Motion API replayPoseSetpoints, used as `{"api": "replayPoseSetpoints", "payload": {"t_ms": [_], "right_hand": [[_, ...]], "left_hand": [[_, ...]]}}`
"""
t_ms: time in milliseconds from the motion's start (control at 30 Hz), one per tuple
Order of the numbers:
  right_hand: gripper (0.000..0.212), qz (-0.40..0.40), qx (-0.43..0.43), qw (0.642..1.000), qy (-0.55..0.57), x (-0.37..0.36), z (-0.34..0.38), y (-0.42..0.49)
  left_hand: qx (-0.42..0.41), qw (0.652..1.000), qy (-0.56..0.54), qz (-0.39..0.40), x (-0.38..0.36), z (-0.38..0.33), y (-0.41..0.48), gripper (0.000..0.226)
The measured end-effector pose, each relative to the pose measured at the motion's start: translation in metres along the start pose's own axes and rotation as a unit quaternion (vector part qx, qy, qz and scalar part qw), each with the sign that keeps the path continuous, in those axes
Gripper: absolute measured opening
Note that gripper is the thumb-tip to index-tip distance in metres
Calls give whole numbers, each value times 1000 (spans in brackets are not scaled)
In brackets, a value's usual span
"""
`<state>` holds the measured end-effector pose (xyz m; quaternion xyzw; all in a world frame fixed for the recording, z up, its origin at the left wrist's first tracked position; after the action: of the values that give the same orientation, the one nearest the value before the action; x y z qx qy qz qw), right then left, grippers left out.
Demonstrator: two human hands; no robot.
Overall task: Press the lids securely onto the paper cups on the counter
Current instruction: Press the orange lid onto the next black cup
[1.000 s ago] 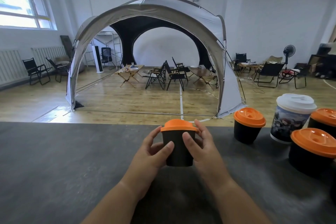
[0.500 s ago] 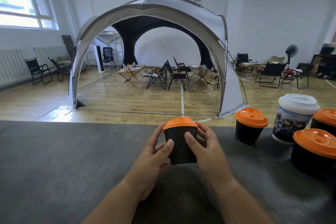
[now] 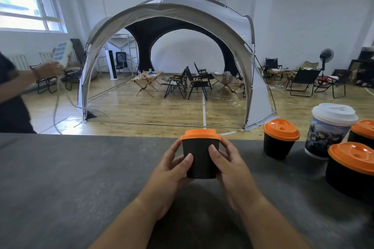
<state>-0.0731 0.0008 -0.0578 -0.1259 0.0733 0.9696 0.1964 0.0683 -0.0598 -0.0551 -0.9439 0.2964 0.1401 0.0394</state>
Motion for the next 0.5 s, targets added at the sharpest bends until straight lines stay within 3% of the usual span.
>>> {"api": "replayPoseSetpoints", "payload": {"t_ms": [67,233,367,500], "right_hand": [[73,11,-6,1000,5,-1,-1,0],[78,5,29,997,-70,-3,5,-5],[63,-53,26,998,-5,2,5,1],[52,-39,3,999,3,-1,4,2]], "left_hand": [[2,1000,-7,-9,1,0,0,58],[-12,999,45,-24,2,-1,-2,82],[-3,1000,11,-4,0,-1,-2,57],[-27,998,48,-24,2,0,0,57]]}}
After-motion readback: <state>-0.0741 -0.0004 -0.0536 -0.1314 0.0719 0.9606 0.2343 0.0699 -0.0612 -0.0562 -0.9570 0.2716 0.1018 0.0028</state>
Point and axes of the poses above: each hand's wrist, its own y-axis towards the middle knuckle, its own x-axis out of the back of the hand, z = x × y, the point moved 1 cm from there along y, towards the middle knuckle, and after that the axes turned 1 degree about y, right-handed, at the moved point
